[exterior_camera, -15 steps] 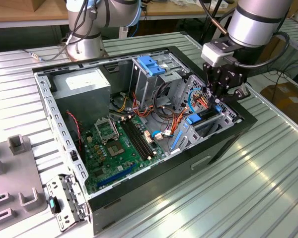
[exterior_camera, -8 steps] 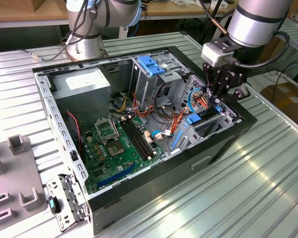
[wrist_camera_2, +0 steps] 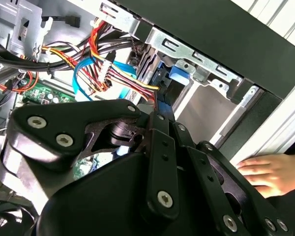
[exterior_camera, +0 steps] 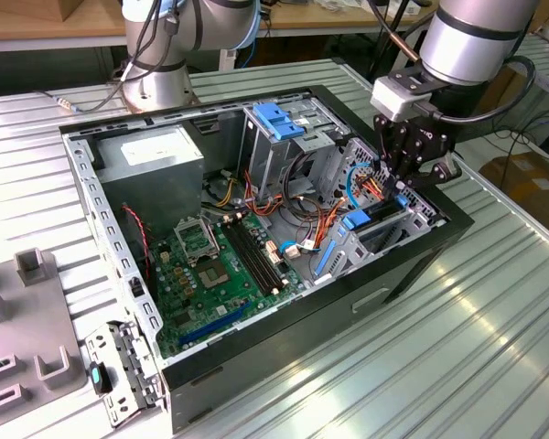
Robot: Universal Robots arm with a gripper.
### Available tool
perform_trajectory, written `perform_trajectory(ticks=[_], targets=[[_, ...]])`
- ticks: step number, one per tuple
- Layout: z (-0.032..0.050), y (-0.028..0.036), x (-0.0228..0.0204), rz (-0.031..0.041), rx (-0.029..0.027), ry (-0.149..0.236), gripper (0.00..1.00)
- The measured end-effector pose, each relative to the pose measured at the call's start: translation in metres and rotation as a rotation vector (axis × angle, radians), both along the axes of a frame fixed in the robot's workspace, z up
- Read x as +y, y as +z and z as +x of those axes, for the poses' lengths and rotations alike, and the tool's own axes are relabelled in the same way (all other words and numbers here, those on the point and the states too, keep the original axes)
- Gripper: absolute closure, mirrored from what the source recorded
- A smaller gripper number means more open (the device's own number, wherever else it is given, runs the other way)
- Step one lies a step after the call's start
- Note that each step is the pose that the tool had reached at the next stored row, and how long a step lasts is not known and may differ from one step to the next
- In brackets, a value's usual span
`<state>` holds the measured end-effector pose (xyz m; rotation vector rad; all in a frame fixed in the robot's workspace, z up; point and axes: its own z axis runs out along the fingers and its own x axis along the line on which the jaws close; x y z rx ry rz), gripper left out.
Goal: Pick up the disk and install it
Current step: 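Insert the second disk wire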
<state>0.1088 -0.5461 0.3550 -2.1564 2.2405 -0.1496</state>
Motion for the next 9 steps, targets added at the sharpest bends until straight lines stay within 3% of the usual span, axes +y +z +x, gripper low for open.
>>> perform_trajectory(ticks=[5,9], targets=[[-0.0002,0.0112,0.0000,0.0005,0.0007,0.000,0.89],[-0.0026,0.0115,0.0000,0.0007,0.0106,0.000,0.89]])
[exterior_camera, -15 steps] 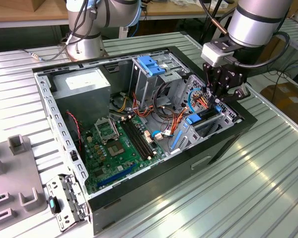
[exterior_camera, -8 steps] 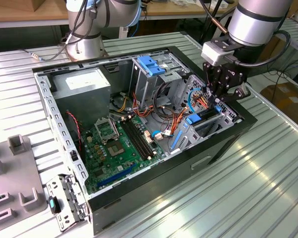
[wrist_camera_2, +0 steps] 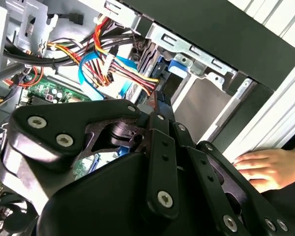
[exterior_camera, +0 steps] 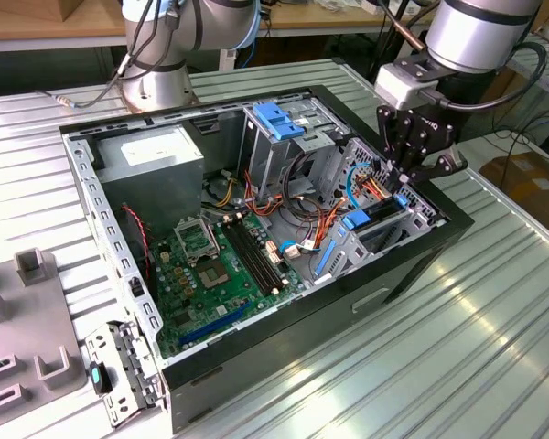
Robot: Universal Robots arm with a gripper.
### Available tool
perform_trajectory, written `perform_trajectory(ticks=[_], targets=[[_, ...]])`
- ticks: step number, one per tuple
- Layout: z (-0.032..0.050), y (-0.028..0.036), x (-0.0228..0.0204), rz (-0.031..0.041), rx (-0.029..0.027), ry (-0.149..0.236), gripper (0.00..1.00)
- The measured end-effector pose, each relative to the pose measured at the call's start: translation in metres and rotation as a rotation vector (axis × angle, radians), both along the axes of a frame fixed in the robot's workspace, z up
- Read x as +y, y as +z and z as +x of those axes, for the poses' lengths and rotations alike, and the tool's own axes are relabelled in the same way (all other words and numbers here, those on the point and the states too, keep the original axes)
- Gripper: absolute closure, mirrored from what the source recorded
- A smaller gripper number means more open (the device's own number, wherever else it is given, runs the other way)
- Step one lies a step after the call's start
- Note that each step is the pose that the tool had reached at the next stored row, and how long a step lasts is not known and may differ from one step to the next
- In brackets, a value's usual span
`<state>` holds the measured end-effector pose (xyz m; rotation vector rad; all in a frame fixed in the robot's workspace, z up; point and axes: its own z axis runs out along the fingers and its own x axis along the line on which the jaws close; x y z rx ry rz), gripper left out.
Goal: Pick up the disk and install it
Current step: 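Insert the second disk wire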
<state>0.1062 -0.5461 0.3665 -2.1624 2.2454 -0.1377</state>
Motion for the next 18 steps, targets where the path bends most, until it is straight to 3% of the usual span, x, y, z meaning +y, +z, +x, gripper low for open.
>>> perform_trajectory(ticks=[4,6,13,16,18], targets=[[-0.0039,0.0001,0.0000,0.0032,0.0083,0.000,0.89],[-0.0048,0.0015,0.0001,0.0030,0.0165,0.000,0.89],[-0.0052,0.0205,0.0014,0.0033,0.0176,-0.001,0.89],[-0.0053,0.0254,0.0044,0.0035,0.0182,0.000,0.89],[-0.0053,0.0267,0.0094,0.0022,0.0206,-0.001,0.89]])
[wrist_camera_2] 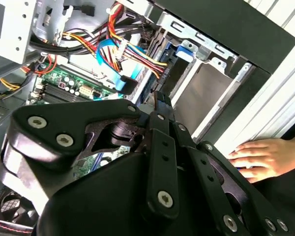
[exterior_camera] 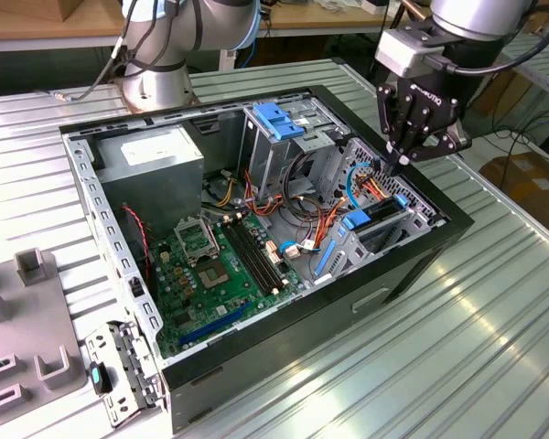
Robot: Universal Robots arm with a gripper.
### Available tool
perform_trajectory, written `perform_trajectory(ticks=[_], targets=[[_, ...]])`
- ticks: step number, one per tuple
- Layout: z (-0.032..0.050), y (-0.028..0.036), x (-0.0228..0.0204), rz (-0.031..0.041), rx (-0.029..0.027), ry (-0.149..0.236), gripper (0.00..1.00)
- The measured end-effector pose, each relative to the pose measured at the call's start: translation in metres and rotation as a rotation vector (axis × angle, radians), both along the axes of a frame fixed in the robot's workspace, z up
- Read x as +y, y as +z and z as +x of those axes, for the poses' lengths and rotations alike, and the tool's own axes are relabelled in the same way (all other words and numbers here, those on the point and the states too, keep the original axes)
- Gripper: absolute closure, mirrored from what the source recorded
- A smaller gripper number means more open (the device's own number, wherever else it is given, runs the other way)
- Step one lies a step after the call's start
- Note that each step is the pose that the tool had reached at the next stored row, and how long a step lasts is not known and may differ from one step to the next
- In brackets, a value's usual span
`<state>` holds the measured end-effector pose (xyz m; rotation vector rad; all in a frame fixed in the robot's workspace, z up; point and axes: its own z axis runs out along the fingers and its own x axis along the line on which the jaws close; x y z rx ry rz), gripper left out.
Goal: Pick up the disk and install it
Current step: 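Insert the second disk wire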
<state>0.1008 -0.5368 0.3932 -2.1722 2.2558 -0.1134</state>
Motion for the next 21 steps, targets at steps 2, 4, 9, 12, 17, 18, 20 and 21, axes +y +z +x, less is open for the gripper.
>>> perform_trajectory(ticks=[2,4,9,12,17,18,20,21], targets=[[-0.0001,0.0003,0.0035,-0.0041,0.0034,0.000,0.89],[-0.0001,0.0012,0.0089,-0.0099,0.0069,0.000,0.89],[-0.0002,0.0022,0.0204,-0.0225,0.0186,0.000,0.89],[-0.0002,0.0023,0.0263,-0.0333,0.0262,0.000,0.89],[0.0002,0.0023,0.0272,-0.0340,0.0273,0.000,0.89],[0.0005,0.0023,0.0276,-0.0340,0.0273,0.000,0.89],[0.0010,0.0022,0.0281,-0.0340,0.0273,0.000,0.89],[0.0011,0.0022,0.0281,-0.0339,0.0273,0.000,0.89]])
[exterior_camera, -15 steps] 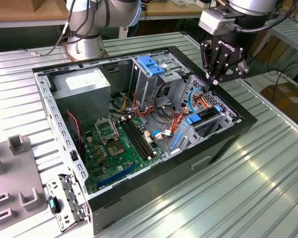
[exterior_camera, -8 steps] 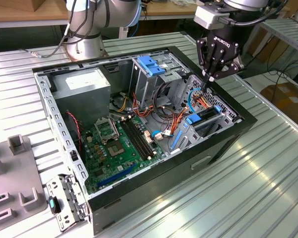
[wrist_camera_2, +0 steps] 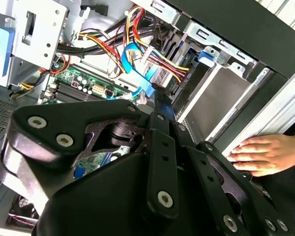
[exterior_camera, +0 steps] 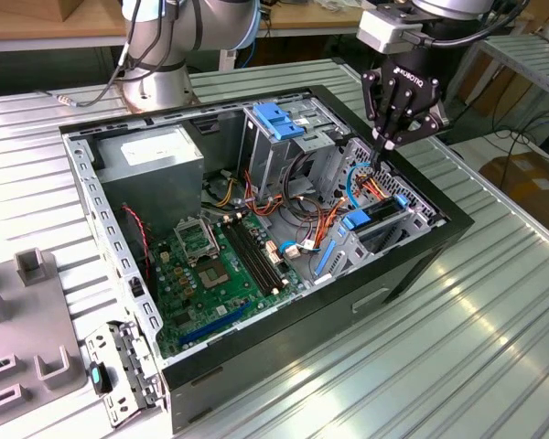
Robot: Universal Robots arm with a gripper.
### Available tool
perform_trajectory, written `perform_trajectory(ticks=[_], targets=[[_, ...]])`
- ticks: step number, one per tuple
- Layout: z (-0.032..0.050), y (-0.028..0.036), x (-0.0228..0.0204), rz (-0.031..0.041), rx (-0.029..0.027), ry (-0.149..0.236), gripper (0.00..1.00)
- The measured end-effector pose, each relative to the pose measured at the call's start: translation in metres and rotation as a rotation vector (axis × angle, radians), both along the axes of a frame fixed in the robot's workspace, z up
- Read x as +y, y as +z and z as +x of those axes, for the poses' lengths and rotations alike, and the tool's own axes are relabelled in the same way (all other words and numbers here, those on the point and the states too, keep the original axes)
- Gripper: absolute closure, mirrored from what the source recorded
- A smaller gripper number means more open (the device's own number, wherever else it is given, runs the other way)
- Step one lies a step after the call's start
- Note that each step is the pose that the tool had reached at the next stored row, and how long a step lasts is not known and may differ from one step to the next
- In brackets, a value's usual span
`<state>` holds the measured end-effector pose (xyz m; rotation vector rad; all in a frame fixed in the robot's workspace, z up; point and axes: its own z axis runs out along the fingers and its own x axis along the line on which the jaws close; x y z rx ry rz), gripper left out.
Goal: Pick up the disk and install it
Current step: 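Insert the second disk wire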
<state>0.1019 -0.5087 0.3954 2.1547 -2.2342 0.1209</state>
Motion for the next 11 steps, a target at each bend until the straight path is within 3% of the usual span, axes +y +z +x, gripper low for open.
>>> perform_trajectory(ticks=[1,5,11], targets=[[0.0000,0.0000,0.0000,0.0000,0.0000,0.000,0.89],[0.0001,0.0000,0.0004,-0.0046,0.0000,0.000,0.70],[0.0017,-0.0005,0.0027,-0.0132,0.0000,0.000,0.70]])
